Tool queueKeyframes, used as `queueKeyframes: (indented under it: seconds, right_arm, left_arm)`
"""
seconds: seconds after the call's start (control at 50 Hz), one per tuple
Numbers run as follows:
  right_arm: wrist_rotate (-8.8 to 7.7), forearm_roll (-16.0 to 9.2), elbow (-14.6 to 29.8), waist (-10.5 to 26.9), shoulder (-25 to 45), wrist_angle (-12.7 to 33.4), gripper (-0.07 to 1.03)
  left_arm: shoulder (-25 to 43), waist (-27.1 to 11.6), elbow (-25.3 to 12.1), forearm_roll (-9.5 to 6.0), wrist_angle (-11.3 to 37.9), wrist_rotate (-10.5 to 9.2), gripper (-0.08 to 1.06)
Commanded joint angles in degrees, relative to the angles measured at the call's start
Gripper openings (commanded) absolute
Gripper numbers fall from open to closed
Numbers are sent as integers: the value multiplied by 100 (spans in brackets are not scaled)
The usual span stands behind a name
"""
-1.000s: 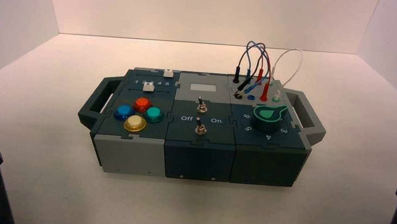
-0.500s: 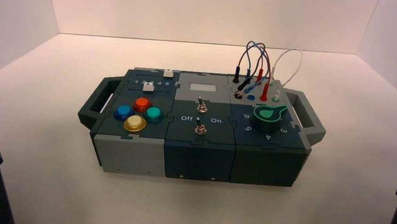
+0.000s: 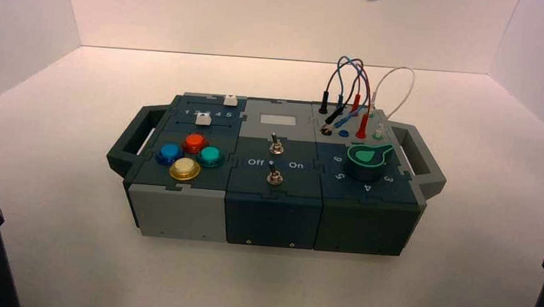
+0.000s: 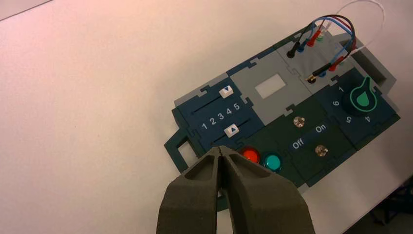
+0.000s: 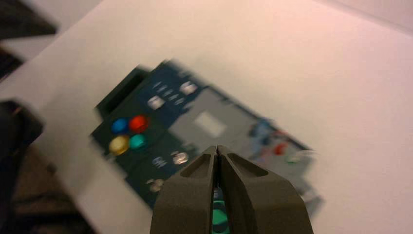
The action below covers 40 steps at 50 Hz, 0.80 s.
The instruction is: Push the green button with the right gripper.
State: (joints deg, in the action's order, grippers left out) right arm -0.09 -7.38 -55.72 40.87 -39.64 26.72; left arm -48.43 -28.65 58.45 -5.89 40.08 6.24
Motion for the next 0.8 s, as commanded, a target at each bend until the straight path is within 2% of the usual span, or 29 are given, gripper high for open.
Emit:
queueKeyframes:
  seconds: [0.02, 0.28, 0.38, 0.44, 0.52, 0.64, 0.8]
  right_arm:
    - [0, -281, 650, 800, 967, -70, -2]
    - [0, -624, 1283, 1336, 2171, -97, -2]
    - [9, -773, 1564, 1433, 2742, -88, -2]
    - [-9, -914, 1784, 1485, 3173, -53, -2]
    - [-9, -932, 1837, 1494, 3252, -35, -2]
    - [-9, -1020, 2206, 1635, 3832, 220, -2]
    - [-9, -1063, 2373, 1635, 4166, 387, -2]
  left_arm:
    - [18, -18, -18, -44, -114, 0, -3]
    - [62, -18, 9, -53, -158, -44, -3]
    - [44, -18, 9, -18, -105, -44, -3]
    - [26, 9, 9, 62, -18, -79, -3]
    - [35, 18, 9, 79, 0, -88, -3]
    - [-44, 264, 9, 132, 185, -132, -3]
    - [-316, 439, 18, 141, 352, -132, -3]
